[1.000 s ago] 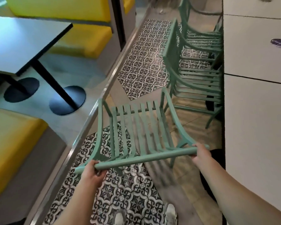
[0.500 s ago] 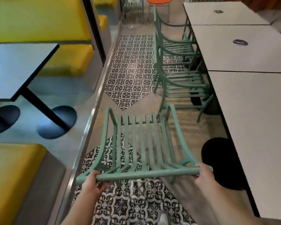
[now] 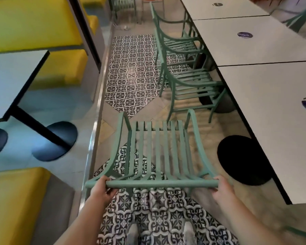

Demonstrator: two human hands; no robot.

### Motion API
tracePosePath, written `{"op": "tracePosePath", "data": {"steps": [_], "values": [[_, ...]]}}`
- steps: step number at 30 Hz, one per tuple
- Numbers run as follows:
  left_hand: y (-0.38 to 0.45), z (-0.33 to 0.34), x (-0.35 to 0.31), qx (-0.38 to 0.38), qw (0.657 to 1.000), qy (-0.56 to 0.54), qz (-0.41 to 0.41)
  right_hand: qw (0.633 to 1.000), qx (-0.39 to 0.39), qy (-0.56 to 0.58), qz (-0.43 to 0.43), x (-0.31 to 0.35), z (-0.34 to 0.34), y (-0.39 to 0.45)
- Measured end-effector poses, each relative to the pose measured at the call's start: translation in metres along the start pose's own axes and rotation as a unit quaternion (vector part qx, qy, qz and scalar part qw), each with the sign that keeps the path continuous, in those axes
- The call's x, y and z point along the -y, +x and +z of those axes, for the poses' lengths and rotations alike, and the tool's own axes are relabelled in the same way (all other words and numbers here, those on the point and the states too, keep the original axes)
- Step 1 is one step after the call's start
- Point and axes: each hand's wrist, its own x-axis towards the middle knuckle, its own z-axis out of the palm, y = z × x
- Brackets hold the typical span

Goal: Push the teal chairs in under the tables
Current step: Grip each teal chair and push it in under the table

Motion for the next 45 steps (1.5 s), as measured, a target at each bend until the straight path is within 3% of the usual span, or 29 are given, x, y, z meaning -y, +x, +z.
{"op": "tracePosePath", "data": {"steps": [13,20,28,33,35,39,41,42,43,44,45], "values": [[0.06,-0.006,-0.1,0.069,0.979,0.193,-0.005,0.985,-0.11,0.134,0.001,-0.101,0.005,-0.061],[0.069,0.005,-0.123,0.087,0.962,0.258,0.023,0.979,-0.107,0.176,0.016,-0.127,0.007,-0.089],[0.087,0.03,-0.158,0.138,0.931,0.339,0.003,0.963,-0.143,0.23,0.009,-0.169,0.018,-0.118],[0.098,0.058,-0.195,0.179,0.892,0.416,0.018,0.946,-0.109,0.304,-0.025,-0.192,0.053,-0.146],[0.1,0.062,-0.207,0.186,0.87,0.456,0.016,0.933,-0.11,0.344,-0.001,-0.207,0.057,-0.151],[0.097,0.067,-0.225,0.187,0.83,0.525,0.005,0.942,-0.178,0.284,-0.016,-0.216,0.067,-0.17],[0.094,0.067,-0.234,0.15,0.82,0.548,0.069,0.938,-0.299,0.164,-0.062,-0.217,0.063,-0.174],[0.091,0.065,-0.238,0.116,0.802,0.564,0.158,0.927,-0.353,0.049,-0.121,-0.216,0.063,-0.183],[0.092,0.066,-0.241,0.088,0.753,0.59,0.277,0.897,-0.387,-0.076,-0.2,-0.212,0.064,-0.193],[0.09,0.067,-0.242,0.089,0.667,0.62,0.404,0.848,-0.394,-0.203,-0.29,-0.212,0.063,-0.197],[0.088,0.069,-0.245,0.124,0.546,0.646,0.519,0.795,-0.357,-0.328,-0.366,-0.212,0.067,-0.202]]}}
